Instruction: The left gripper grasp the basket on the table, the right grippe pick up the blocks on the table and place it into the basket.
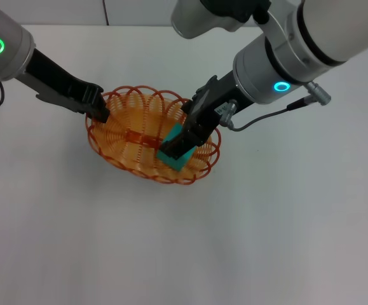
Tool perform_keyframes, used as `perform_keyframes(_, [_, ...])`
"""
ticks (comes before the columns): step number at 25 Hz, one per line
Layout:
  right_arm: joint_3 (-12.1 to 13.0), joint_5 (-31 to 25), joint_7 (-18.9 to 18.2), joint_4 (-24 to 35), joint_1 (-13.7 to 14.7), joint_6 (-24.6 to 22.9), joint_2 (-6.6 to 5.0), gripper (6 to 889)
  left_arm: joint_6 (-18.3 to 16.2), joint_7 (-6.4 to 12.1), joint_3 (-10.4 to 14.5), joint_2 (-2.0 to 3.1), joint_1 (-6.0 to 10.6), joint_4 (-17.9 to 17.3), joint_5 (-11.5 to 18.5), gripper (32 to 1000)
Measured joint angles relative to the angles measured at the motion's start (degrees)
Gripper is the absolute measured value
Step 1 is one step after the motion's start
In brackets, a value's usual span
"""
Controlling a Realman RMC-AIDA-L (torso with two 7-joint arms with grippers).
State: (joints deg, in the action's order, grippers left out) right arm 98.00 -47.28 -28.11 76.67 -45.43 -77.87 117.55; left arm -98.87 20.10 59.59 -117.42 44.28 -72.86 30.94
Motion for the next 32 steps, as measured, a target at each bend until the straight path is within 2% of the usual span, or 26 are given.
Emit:
perform_keyframes(2, [0.0, 0.1, 0.0, 0.0, 0.0, 0.0, 0.01, 803, 0.0, 0.01, 0.0, 0.00, -0.01, 0.0, 0.0, 86])
perform_keyframes(10, [0.0, -0.1, 0.3, 0.2, 0.0, 0.0, -0.01, 881, 0.0, 0.10, 0.0, 0.02, -0.14, 0.0, 0.0, 86])
perform_keyframes(15, [0.0, -0.1, 0.6, 1.2, 0.4, -0.4, -0.04, 881, 0.0, 0.20, -0.5, 0.07, -0.23, 0.0, 0.0, 86])
perform_keyframes(18, [-0.2, -0.1, 1.2, 3.7, 1.6, -0.5, -0.08, 881, 0.1, 0.20, -0.5, 0.08, -0.21, 0.0, 0.0, 86])
perform_keyframes(28, [-4.6, 0.1, 3.1, 16.0, 6.3, -5.1, -0.27, 881, 0.2, 0.52, -0.7, 0.10, -0.32, 0.0, 0.0, 86])
perform_keyframes(32, [-5.0, 0.1, 3.8, 19.1, 8.3, -6.0, -0.54, 881, 0.3, 0.83, -1.7, 0.12, -0.35, 0.2, 0.0, 86])
